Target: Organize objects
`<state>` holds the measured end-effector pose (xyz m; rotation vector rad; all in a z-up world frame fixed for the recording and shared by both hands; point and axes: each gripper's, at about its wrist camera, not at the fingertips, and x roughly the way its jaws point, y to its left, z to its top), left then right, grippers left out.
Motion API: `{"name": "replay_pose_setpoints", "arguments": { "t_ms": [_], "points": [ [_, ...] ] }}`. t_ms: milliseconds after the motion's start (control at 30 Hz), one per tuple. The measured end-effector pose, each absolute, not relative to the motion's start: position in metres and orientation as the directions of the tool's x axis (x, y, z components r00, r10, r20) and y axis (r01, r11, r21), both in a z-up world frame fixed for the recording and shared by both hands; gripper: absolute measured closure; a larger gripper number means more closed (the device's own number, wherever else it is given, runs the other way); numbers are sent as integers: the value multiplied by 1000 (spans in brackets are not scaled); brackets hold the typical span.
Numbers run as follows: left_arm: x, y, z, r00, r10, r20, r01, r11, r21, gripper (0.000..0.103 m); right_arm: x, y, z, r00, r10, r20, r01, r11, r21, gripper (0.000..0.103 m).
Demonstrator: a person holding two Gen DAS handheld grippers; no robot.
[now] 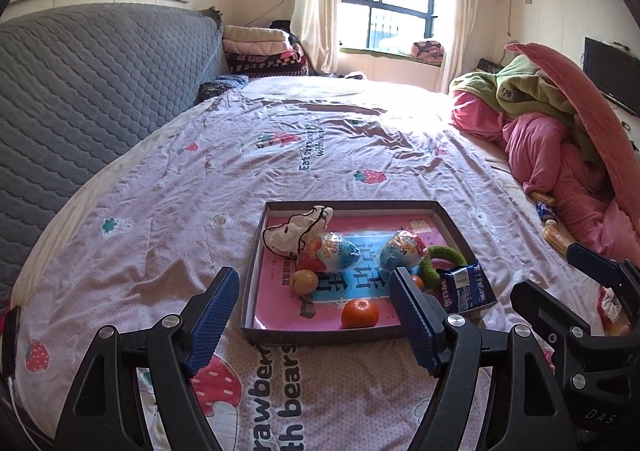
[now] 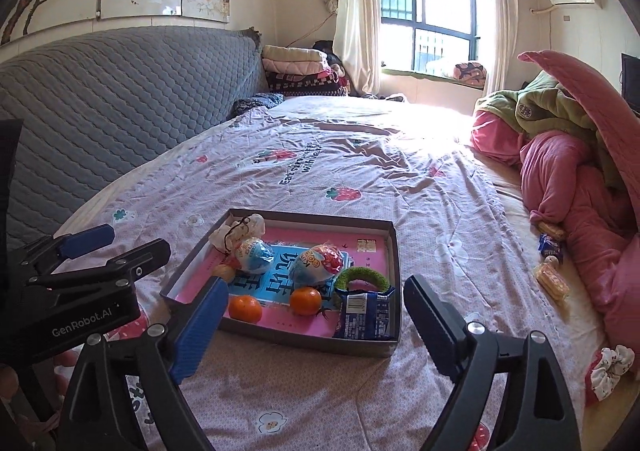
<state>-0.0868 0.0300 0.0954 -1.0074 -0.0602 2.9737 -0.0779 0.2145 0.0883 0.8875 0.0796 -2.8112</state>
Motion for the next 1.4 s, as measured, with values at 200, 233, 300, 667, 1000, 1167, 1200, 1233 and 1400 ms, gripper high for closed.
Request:
{"name": "replay_pose_setpoints", "arguments": {
  "t_ms": [200, 233, 300, 667, 1000, 1167, 1200, 1233, 1400],
  "points": [
    [-72, 27, 87, -803, -2, -595, 21, -999, -25, 25, -62, 212, 83, -813, -157, -560, 196, -981, -8, 14],
    [-70, 26, 85, -803, -1, -596, 23, -999, -29, 25, -60, 211, 82, -813, -159, -560, 197, -980, -6, 14],
    [-67, 24, 81, -803, -9, -596, 34, -999, -31, 25, -56, 211, 80, -815, -162, -556, 198, -980, -4, 14],
    [-63, 25, 52, -784, -27, -620, 53, -998, -24, 25, -49, 211, 58, -812, -176, -556, 190, -981, 32, 14],
    [-66, 29, 25, -763, -8, -646, 42, -998, -36, 25, -50, 218, 28, -806, -154, -572, 158, -987, 43, 14],
    [-68, 30, 15, -753, -3, -659, 39, -998, -39, 25, -51, 220, 14, -795, -154, -586, 157, -987, 45, 13],
    [-69, 30, 12, -752, -6, -659, 40, -999, -37, 25, -51, 220, 11, -793, -153, -589, 157, -987, 45, 14],
    [-68, 30, 11, -751, -5, -660, 40, -998, -38, 25, -51, 220, 9, -792, -151, -592, 157, -987, 42, 13],
    [-68, 28, 0, -740, 5, -672, 38, -998, -50, 25, -50, 218, -1, -794, -135, -593, 153, -988, 21, 13]
  ]
}}
